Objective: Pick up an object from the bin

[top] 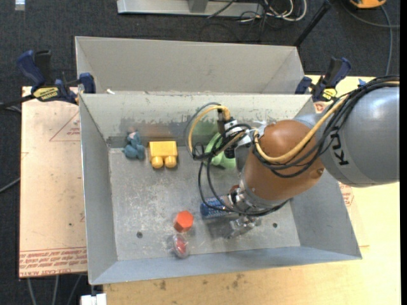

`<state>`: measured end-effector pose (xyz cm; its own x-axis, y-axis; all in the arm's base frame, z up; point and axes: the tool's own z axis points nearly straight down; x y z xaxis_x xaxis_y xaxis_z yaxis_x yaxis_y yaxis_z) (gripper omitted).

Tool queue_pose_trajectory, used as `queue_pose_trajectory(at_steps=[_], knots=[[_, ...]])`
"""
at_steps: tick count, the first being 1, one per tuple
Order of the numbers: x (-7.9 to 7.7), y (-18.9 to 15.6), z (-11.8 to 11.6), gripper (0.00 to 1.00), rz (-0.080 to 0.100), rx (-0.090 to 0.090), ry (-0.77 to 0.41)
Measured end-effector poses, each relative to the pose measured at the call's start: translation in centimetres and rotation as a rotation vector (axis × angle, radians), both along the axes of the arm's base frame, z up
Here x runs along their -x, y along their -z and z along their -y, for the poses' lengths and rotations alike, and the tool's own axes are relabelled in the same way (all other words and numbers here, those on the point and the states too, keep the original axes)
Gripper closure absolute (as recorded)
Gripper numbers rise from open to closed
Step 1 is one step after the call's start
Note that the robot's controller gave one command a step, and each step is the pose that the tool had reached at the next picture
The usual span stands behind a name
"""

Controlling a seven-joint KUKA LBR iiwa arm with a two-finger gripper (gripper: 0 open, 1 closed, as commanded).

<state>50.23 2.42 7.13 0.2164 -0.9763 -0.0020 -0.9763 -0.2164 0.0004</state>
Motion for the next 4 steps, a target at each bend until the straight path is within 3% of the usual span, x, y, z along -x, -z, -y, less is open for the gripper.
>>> queue_pose_trajectory(at_steps=[1, 2, 3, 4], knots=[[-2.2, -2.4, 0.6, 1.0, 0.002, -0.001, -0.617], [-11.4, -7.3, 0.5, 1.0, 0.006, -0.001, -1.165], [-13.3, -16.6, 0.6, 1.0, 0.011, 0.003, -1.155], [-10.9, -7.2, 7.6, 1.0, -0.005, -0.005, -1.3]])
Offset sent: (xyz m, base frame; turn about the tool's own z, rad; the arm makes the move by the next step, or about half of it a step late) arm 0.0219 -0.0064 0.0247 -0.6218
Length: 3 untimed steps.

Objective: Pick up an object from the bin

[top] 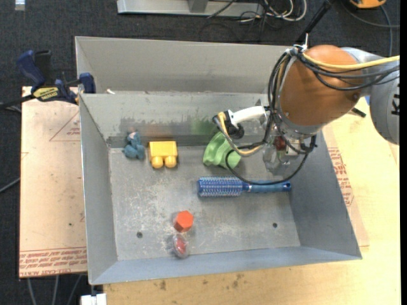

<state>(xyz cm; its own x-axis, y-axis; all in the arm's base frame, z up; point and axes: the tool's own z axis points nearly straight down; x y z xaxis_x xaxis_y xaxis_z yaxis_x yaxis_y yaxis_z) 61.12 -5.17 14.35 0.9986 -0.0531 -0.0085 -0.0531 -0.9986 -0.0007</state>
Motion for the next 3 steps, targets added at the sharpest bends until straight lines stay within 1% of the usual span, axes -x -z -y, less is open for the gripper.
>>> queue_pose_trajectory(at_steps=[1, 2, 3], knots=[[-0.2, -0.4, -0.4, 0.0, 0.008, -0.002, -0.005], [1.6, 6.0, -5.5, 0.0, -0.001, -0.004, -0.053], [1.4, 5.8, -5.1, 1.0, 0.005, -0.002, -0.045]])
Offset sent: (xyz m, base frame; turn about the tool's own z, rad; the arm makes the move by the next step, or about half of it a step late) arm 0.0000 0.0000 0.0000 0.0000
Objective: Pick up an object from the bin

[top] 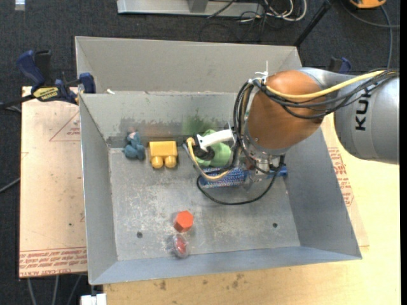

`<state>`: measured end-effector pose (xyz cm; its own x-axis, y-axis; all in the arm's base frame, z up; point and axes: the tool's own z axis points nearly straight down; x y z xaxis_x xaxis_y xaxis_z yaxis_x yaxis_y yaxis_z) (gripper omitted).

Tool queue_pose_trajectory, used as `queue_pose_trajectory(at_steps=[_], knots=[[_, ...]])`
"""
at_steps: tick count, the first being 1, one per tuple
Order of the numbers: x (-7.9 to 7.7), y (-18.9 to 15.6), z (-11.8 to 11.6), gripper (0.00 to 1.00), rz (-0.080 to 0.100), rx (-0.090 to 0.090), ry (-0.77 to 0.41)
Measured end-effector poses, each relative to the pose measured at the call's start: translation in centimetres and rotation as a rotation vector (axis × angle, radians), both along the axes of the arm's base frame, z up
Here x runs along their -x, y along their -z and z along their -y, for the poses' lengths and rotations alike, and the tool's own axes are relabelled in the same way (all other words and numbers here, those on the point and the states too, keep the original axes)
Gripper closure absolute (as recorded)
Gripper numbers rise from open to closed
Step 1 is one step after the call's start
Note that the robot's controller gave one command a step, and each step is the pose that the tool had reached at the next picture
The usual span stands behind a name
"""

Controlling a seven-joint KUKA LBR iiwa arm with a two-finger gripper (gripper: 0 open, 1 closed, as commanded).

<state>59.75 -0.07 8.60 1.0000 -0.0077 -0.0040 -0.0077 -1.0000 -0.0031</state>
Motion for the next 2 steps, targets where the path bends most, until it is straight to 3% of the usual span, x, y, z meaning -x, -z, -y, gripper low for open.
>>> queue_pose_trajectory(at_steps=[1, 2], knots=[[-4.6, -15.0, -2.3, 1.0, 0.01, -0.002, -0.004], [0.5, -8.0, -0.1, 1.0, -0.008, 0.002, -0.007]])
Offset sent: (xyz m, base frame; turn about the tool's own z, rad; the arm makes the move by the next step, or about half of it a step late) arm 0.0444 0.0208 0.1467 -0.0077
